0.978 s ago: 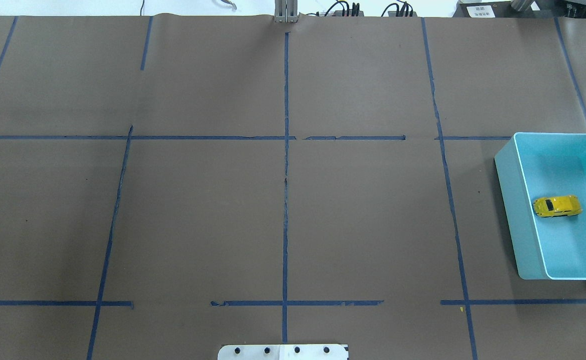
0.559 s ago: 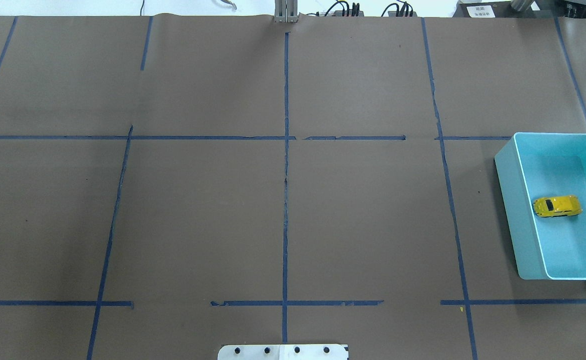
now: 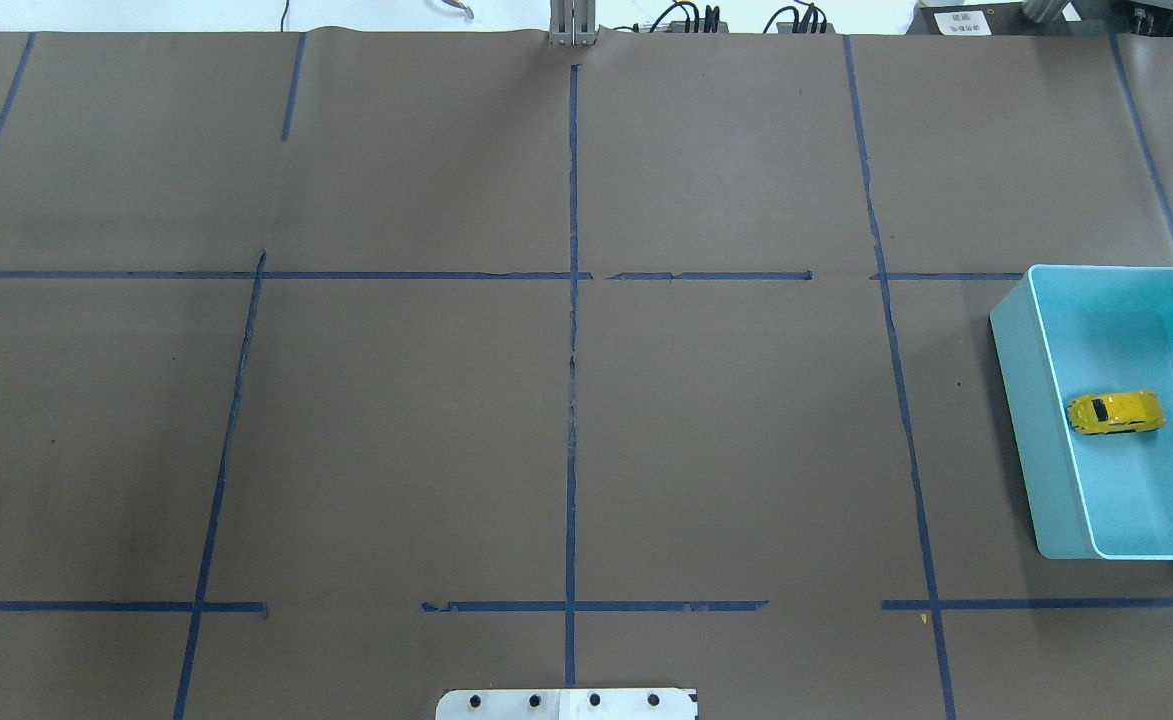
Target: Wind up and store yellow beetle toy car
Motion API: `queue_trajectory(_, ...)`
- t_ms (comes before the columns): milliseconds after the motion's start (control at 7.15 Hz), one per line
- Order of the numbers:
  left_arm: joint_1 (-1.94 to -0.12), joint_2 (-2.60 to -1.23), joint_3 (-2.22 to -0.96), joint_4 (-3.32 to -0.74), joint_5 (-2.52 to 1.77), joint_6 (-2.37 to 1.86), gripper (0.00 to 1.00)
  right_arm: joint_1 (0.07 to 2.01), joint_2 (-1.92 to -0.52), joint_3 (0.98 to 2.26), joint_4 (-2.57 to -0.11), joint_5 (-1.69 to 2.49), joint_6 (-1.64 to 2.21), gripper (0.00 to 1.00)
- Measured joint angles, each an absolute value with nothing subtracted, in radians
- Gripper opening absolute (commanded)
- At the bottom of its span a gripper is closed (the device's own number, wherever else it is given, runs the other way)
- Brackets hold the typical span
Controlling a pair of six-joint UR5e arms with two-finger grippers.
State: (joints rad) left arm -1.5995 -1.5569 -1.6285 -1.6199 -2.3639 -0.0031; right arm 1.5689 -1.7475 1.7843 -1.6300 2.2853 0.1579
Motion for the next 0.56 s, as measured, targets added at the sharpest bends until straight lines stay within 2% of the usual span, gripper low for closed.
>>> queue_trajectory(559, -1.599, -1.557, -1.627, -1.621, -2.364, -0.003, 1.00, 1.570, -1.749, 1.783, -1.632, 2.291, 0.158, 1.00)
